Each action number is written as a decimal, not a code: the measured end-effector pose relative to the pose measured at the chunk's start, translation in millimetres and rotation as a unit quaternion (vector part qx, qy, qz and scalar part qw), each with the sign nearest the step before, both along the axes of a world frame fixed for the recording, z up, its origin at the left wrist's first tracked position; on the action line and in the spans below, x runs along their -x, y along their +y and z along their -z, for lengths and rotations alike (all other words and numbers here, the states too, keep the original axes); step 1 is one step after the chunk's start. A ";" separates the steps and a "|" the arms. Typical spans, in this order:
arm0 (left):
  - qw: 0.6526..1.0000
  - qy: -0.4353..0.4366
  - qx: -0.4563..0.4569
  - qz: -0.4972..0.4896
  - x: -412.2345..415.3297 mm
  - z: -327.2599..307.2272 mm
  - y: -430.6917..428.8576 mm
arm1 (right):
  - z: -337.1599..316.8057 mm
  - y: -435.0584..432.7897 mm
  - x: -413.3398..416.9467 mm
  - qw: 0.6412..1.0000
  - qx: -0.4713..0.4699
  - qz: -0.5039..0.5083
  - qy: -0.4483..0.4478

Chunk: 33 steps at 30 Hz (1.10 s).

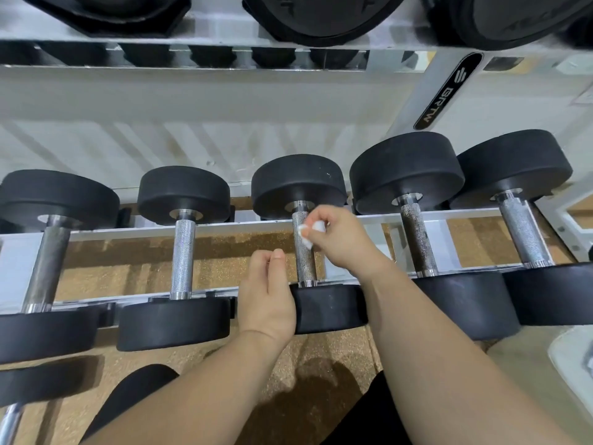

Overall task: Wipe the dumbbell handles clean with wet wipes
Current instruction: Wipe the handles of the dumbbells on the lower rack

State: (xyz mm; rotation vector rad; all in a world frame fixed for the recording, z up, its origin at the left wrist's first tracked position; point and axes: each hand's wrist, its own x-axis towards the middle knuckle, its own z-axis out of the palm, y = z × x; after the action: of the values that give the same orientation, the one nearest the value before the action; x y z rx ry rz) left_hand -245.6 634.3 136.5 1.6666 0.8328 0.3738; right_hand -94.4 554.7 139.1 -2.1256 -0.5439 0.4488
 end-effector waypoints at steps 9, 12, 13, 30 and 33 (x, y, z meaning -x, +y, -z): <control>1.000 0.008 0.011 -0.008 0.3 -0.9 -0.2 | 4.8 -15.4 6.3 0.998 0.033 -0.021 0.049; 1.000 0.013 0.015 -0.001 0.3 -1.9 -0.5 | -1.4 -5.1 -0.3 0.999 0.025 0.017 0.029; 1.000 0.015 0.015 0.002 0.8 -2.6 -0.7 | -3.4 0.7 -3.7 0.999 0.011 0.038 0.026; 0.999 0.017 0.010 -0.025 -1.2 -9.5 -5.7 | -2.3 5.5 -6.7 0.988 -0.070 0.057 0.126; 0.999 0.014 0.010 -0.029 -1.6 -10.8 -6.2 | 0.3 -7.0 -1.4 0.995 0.005 0.018 0.095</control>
State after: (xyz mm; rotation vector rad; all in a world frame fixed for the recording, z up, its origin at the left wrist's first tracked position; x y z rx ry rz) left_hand -244.0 628.1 147.3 1.6345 0.9035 0.3818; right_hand -93.0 547.8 138.8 -2.0717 -0.3934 0.6271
